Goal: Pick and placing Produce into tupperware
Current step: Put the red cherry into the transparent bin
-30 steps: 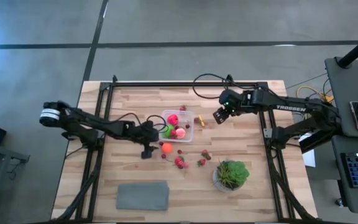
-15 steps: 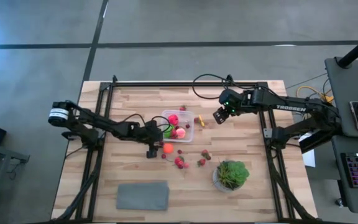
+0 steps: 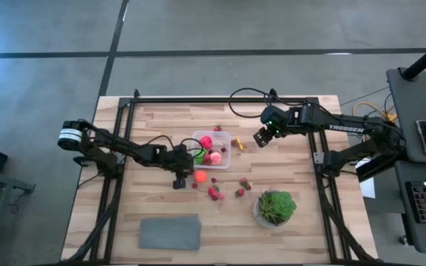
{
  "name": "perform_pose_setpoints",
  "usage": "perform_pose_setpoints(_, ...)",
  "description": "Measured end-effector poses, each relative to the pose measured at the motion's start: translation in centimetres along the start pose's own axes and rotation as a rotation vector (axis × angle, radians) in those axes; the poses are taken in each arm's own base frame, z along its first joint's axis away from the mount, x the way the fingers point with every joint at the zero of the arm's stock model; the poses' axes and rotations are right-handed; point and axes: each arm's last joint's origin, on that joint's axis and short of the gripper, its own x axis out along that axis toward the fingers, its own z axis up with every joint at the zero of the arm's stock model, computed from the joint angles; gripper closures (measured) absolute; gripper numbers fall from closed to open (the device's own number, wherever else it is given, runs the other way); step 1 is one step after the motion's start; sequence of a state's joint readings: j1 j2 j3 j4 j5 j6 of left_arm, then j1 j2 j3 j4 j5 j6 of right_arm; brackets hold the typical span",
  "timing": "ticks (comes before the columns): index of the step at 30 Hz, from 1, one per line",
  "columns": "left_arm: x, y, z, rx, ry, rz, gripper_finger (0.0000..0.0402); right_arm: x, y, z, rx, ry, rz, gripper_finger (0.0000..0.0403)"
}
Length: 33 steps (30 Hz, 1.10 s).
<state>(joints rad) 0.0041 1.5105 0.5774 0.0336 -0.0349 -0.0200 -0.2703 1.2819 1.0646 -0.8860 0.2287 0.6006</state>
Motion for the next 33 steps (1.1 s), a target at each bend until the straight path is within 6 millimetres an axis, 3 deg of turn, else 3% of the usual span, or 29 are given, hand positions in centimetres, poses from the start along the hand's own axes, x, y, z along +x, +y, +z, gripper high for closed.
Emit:
perform_pose_setpoints(12,0.5,0.0,-0.3,-0.003,0.017,0.001,0.0340,0.0,0.0,0.0,0.000,0.000,-0.001,0.0207)
perform_pose_setpoints(19,-0.3,0.1,-0.3,-0.079,0.034,0.006,0.0356,0.0,0.0,0.0,0.001,-0.001,0.000,0.0207)
perform_pose_setpoints(27,-4.7,0.2,0.5,-0.079,0.042,0.014,0.0357,0.0,0.0,0.0,0.000,0.000,-0.001,0.0207)
perform_pose_setpoints(33,-8.8,0.9,2.7,-0.101,-0.227,0.108,0.0357,0.0,0.0,0.0,-0.017,0.000,-0.001,0.0207)
